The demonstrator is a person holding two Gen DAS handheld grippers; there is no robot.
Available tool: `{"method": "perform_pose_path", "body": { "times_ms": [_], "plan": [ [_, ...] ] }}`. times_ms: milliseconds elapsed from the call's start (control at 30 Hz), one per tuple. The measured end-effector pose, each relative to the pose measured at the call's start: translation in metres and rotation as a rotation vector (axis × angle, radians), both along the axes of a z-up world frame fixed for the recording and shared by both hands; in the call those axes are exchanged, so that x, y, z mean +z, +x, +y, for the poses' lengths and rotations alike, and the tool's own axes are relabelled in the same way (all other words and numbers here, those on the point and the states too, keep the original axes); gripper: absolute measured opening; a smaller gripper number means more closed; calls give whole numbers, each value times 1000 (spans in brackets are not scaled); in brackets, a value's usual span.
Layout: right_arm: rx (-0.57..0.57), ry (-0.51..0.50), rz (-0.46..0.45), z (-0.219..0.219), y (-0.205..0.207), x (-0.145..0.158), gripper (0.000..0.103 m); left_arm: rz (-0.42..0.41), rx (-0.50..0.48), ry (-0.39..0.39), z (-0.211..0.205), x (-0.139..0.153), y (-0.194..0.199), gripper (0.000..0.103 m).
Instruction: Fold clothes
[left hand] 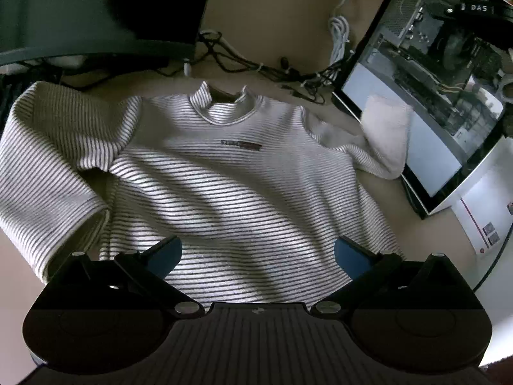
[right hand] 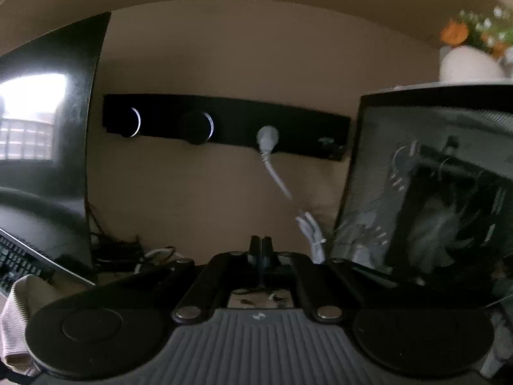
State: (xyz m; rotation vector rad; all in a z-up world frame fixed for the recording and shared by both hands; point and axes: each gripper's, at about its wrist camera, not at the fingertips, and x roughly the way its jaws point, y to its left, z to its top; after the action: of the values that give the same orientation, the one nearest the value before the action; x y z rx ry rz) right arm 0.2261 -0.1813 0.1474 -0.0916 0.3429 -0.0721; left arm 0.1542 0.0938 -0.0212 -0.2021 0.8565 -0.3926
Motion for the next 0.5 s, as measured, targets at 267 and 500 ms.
{"method": "perform_pose_path", "body": {
  "times_ms": [267,500],
  "plan": [
    [67,126,195,6,-14,-82,77,-80,223,192,67,3,-1,103],
    [195,132,294,52,-34,-138,82,-138,50,420,88,-2,-27,103]
  ]
}}
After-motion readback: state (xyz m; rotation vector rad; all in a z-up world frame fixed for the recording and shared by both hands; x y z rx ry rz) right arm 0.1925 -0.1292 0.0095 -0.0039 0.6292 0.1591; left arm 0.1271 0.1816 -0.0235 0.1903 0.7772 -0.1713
